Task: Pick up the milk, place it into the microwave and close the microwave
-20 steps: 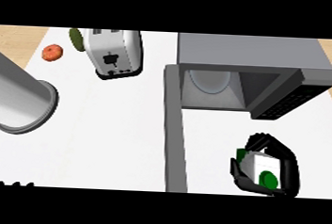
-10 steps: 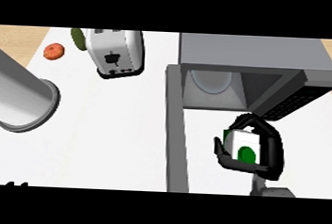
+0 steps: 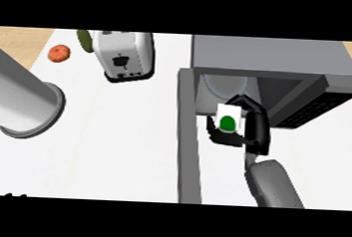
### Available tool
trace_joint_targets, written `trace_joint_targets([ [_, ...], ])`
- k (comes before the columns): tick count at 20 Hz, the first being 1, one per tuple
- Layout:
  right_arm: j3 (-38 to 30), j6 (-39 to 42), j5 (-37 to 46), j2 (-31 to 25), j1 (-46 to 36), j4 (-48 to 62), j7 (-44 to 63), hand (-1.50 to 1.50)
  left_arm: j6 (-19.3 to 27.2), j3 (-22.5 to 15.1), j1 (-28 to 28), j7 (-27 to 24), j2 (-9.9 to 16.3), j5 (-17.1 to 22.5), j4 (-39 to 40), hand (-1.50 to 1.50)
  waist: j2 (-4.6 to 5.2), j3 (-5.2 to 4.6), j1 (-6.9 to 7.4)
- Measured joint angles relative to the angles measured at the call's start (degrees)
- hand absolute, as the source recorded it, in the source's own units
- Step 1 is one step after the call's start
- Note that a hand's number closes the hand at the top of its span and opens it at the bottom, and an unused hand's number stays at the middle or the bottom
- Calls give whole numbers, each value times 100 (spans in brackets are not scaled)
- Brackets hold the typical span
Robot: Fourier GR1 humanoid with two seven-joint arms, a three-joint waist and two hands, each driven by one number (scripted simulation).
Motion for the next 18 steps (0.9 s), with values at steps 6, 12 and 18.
trace_joint_targets([
  [6, -422, -205, -391, 1, -1112, 1683, -448, 150, -92, 251, -112, 153, 124, 261, -23, -150, 20, 3, 51],
  [12, -937, -345, -451, -143, -2088, 3419, -1028, 150, -162, 318, -227, 181, 144, 289, 57, -150, 61, 6, 134],
  [18, -1195, -618, -264, -402, -2740, 4660, -1373, 150, -298, 347, -223, 159, 196, 321, 100, -150, 116, 12, 273],
])
